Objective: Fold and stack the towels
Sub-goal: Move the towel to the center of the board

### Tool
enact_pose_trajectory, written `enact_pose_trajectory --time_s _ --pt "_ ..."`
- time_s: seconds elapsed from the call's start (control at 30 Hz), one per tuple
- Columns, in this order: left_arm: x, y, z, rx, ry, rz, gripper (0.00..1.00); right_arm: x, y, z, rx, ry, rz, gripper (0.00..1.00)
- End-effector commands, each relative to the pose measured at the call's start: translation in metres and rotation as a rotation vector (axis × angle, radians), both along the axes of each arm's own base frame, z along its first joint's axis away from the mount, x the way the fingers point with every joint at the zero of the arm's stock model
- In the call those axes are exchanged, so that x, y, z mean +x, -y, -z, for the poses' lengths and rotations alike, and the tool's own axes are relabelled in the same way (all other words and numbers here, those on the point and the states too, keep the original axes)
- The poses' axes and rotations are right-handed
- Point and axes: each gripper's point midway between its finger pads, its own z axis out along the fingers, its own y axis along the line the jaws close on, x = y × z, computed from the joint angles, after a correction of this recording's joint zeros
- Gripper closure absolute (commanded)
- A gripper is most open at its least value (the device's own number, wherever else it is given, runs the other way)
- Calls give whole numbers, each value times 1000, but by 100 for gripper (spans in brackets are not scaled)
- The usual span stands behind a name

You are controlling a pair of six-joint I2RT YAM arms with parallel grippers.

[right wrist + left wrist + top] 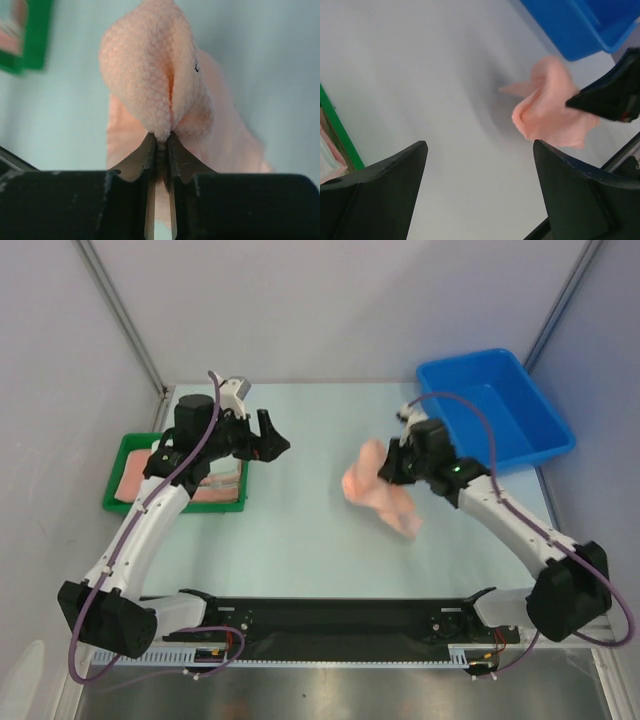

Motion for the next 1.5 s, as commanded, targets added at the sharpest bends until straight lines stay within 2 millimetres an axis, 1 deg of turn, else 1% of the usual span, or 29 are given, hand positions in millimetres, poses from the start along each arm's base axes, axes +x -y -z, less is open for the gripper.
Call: enact_pose_trajectory --time_s 0.0,0.03,0.07,0.13,0.27,0.33,0.37,0.43,0.47,0.5,0.53,0.57,0.6,0.63,0.7,0.73,0.77,0.8,0.9,0.93,1.03,1.07,1.17,1.27,1.3,1.37,1.4,1.43,1.47 --pt "-9 -10 36 69 -81 -14 8 -21 -26 60 15 -105 -15 82" --pt "-9 -10 46 76 -108 -19 9 -27 -27 79 -12 -140 -26 71" --pt "-10 -11 60 87 -144 -31 9 -34 -30 89 -37 -169 -44 64" --pt "-13 -7 75 99 -185 -36 12 -45 -18 109 -128 -252 -45 44" --pt "-17 14 112 164 -274 -17 14 -47 3 96 -206 -249 1 36" --pt "-21 39 114 132 -279 41 14 -48 15 97 -214 -272 39 34" --pt "-14 51 113 100 -260 62 14 -44 25 95 -215 -265 103 34" --pt "-11 72 108 50 -256 92 14 -45 42 106 -193 -293 172 37" --pt "-5 80 106 36 -241 99 14 -46 45 104 -159 -300 203 37" --pt "-3 92 119 44 -277 120 15 -51 53 112 -152 -321 227 39" --pt "4 105 112 23 -279 139 15 -47 65 114 -132 -326 278 41" --pt "5 115 115 21 -289 162 16 -47 70 109 -95 -317 315 42" --pt "3 131 134 39 -332 200 18 -48 79 114 -85 -328 353 43" --pt "5 141 133 36 -330 213 18 -53 88 124 -79 -344 386 46" --pt "-1 158 146 44 -354 245 18 -53 101 128 -43 -346 450 48" --pt "-4 163 160 50 -381 250 18 -56 104 137 -46 -354 463 48" --pt "-5 171 163 34 -376 267 18 -56 108 140 -45 -354 479 48" --pt "-10 178 174 37 -402 279 18 -57 111 148 -51 -359 489 48" --pt "-15 189 189 54 -433 303 21 -55 121 162 -57 -385 524 49" --pt "-16 190 193 61 -441 305 23 -53 123 167 -57 -390 529 51" --pt "-21 188 204 75 -463 312 41 -51 125 179 -77 -394 532 52" --pt "-22 186 202 78 -458 310 53 -51 127 182 -89 -394 541 52" --pt "-23 169 207 140 -455 262 80 -47 131 192 -112 -393 555 56" --pt "-30 148 216 214 -469 218 89 -43 125 197 -114 -389 532 63" --pt "-32 144 209 216 -453 207 89 -39 121 195 -110 -366 518 70" --pt "-42 129 217 249 -476 176 89 -36 107 193 -112 -336 456 83" --pt "-45 124 208 240 -468 148 89 -29 101 187 -95 -307 432 95" --pt "-52 108 218 282 -489 101 89 -27 92 183 -83 -295 395 100" --pt "-55 99 219 297 -490 66 88 -23 88 178 -76 -277 375 100"
